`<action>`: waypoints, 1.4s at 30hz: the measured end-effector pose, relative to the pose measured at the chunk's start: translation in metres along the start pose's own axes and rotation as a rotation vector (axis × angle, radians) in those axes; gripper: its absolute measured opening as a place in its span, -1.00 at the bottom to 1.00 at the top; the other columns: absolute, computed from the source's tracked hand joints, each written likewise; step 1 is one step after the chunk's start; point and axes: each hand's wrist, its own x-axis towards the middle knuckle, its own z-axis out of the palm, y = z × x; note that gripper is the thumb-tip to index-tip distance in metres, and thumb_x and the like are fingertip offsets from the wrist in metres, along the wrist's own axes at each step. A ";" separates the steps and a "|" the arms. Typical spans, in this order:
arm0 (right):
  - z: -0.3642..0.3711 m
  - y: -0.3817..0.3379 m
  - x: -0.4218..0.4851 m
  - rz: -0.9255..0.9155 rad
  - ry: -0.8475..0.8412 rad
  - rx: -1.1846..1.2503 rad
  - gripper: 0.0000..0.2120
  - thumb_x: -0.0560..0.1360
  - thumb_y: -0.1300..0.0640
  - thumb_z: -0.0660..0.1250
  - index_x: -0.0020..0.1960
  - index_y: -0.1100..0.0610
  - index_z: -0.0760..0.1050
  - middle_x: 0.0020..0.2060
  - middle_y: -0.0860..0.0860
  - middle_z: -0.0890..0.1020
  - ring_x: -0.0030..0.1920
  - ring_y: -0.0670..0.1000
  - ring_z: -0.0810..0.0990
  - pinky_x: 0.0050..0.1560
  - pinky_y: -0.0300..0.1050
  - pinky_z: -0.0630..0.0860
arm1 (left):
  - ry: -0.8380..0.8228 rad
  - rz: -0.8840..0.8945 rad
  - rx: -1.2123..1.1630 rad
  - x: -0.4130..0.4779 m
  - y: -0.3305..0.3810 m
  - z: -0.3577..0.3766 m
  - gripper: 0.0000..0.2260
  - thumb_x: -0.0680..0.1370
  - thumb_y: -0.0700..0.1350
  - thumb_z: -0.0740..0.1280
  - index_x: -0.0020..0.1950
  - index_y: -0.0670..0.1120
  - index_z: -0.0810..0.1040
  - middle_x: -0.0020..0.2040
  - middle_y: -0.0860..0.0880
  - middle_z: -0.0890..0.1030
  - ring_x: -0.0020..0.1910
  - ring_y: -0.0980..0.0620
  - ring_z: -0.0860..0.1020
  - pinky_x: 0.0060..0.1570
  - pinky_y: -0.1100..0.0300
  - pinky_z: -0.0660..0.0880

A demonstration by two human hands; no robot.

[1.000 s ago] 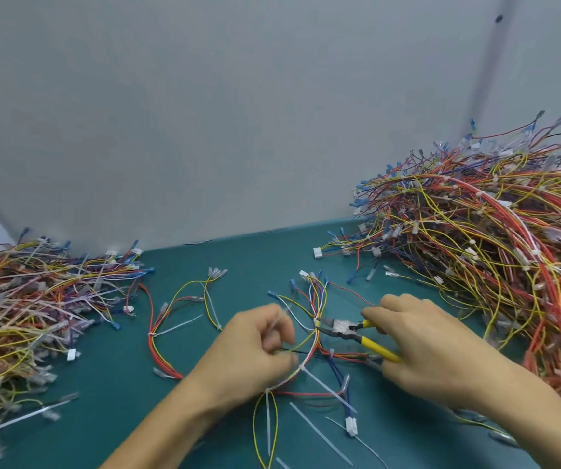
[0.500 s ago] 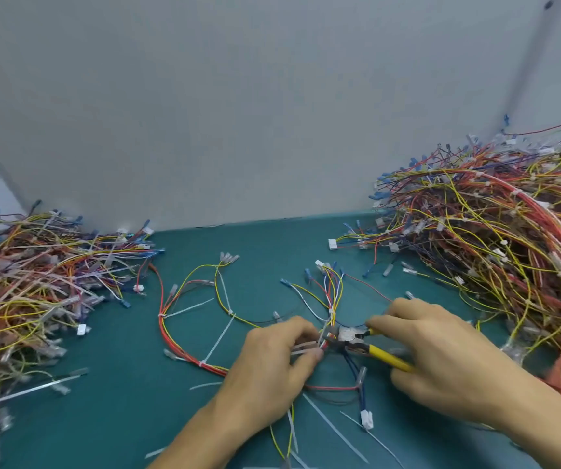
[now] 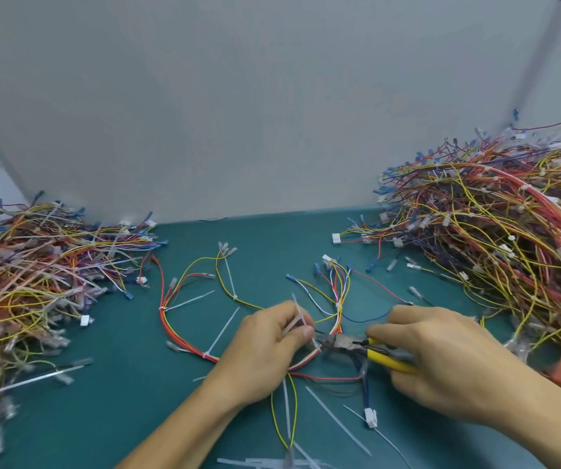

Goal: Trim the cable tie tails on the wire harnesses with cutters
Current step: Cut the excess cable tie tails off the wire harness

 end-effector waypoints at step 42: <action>0.012 0.004 0.000 -0.163 0.254 -0.111 -0.67 0.07 0.16 0.56 -0.21 -0.05 0.59 -0.31 -0.12 0.54 -0.35 0.01 0.54 -0.43 -0.17 0.41 | -0.046 0.074 -0.031 -0.003 0.002 -0.002 -0.86 0.51 -0.17 0.36 -0.21 0.03 0.57 -0.24 0.00 0.61 -0.17 -0.01 0.54 -0.08 0.13 0.45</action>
